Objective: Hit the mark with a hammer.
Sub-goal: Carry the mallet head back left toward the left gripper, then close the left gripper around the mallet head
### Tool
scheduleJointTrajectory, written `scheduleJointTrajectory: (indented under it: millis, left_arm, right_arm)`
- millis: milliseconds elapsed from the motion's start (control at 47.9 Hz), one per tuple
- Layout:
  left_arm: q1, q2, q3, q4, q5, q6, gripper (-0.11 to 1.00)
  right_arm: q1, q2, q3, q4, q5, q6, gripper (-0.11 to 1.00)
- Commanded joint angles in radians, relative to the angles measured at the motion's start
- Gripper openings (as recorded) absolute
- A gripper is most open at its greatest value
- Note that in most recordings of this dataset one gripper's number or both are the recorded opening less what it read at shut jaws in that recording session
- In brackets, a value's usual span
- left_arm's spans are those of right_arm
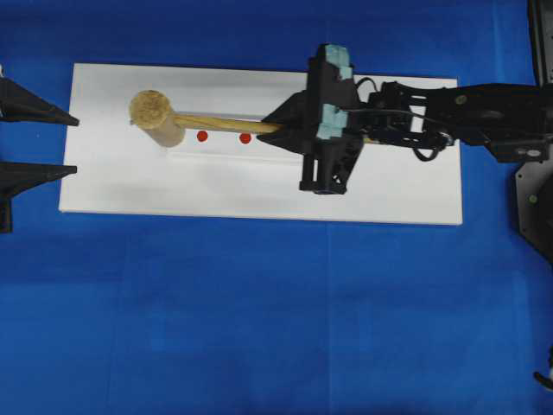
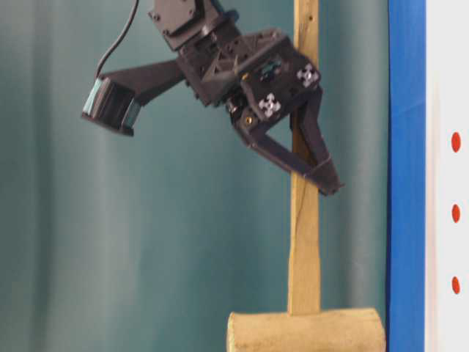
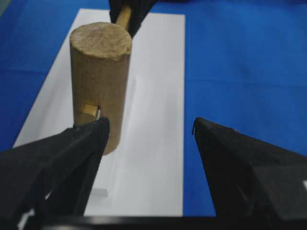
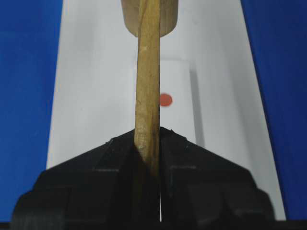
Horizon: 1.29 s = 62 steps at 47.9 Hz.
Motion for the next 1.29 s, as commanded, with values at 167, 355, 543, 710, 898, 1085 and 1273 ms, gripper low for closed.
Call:
scheduleJointTrajectory:
  millis: [167, 355, 543, 710, 898, 1085, 1273]
  left_arm:
    - [0.021, 0.015, -0.008, -0.003, -0.02, -0.017, 0.72]
    - [0.034, 0.06, 0.002, -0.003, -0.12, -0.034, 0.87]
    - [0.075, 0.153, 0.009, -0.003, -0.239, -0.034, 0.94]
    - [0.092, 0.238, 0.006, -0.003, -0.328, -0.032, 0.94]
    - [0.098, 0.333, -0.012, -0.003, -0.422, -0.015, 0.94]
    - [0.106, 0.451, -0.051, 0.0, -0.52, 0.011, 0.94]
    - [0.104, 0.571, -0.112, 0.0, -0.541, 0.031, 0.94]
  right_arm:
    - [0.003, -0.017, -0.034, -0.003, -0.011, 0.0, 0.02]
    - [0.005, -0.017, -0.034, -0.003, -0.011, 0.002, 0.02]
    - [0.005, -0.017, -0.034, -0.003, -0.012, 0.0, 0.02]
    - [0.006, -0.017, -0.034, -0.003, -0.012, 0.002, 0.02]
    - [0.006, -0.015, -0.034, -0.003, -0.02, 0.002, 0.02]
    - [0.006, -0.017, -0.034, -0.003, -0.029, 0.002, 0.02]
    - [0.006, -0.017, -0.032, -0.003, -0.028, 0.002, 0.02]
